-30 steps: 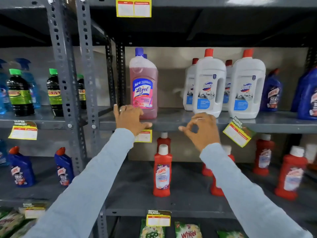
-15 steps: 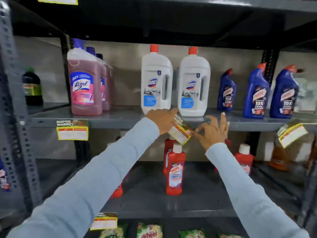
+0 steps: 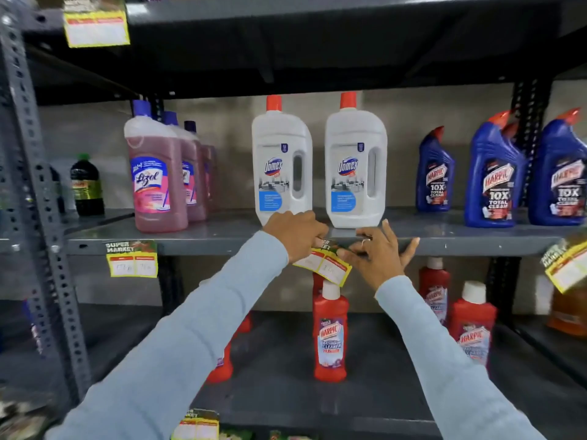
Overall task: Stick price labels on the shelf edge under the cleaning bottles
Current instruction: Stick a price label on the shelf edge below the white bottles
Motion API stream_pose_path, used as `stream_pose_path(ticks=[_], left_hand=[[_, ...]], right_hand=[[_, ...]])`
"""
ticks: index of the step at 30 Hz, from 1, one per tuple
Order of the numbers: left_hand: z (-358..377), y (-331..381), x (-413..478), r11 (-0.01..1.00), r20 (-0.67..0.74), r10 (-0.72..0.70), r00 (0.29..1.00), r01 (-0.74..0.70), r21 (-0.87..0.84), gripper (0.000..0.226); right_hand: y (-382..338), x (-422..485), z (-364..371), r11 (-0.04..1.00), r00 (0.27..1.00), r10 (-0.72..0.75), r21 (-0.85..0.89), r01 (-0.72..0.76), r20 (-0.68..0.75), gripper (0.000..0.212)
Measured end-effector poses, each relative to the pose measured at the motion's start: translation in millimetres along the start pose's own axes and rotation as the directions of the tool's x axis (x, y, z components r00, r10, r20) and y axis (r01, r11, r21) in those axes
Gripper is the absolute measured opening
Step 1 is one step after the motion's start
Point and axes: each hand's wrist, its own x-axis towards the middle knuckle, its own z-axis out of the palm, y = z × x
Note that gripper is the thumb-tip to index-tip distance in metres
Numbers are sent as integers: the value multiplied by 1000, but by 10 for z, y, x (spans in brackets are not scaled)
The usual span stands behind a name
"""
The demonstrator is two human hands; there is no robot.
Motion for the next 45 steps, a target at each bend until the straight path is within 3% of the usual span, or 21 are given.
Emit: stream_pose_path(ticks=[4, 10, 15, 22, 35, 37, 42, 45], left_hand=[[96, -1, -47, 999, -60, -32, 998, 32, 1, 19], [525, -10, -260, 997, -155, -64, 986, 58, -48, 18], [792, 25, -266, 971, -328, -161, 931, 90, -222, 24], [592, -164, -48, 854, -307, -255, 917, 64, -517, 18], [666, -113, 3, 806, -321, -371, 872, 131, -577, 27], [682, -90, 1, 782, -333, -412, 848, 141, -608, 26], [693, 17, -19, 669, -301, -524, 797, 166, -725, 34], [661, 154, 31, 696, -308, -562, 767, 238, -678, 50]], right_hand=[[67, -24, 21, 999, 999, -35, -4, 35, -1, 20], [151, -107, 26, 946, 985, -161, -273, 174, 69, 27], [137, -64, -90, 876, 974, -199, -426, 226, 106, 33], [43, 170, -334, 929, 983, -133, -331, 168, 123, 41], [32, 177, -236, 955, 997, -67, -288, 76, 42, 37], [58, 188, -246, 968, 999, -27, -248, 34, 31, 44], [79, 152, -259, 996, 999, 7, -84, -10, -34, 35], [144, 137, -218, 999, 994, -22, 22, 25, -104, 19]])
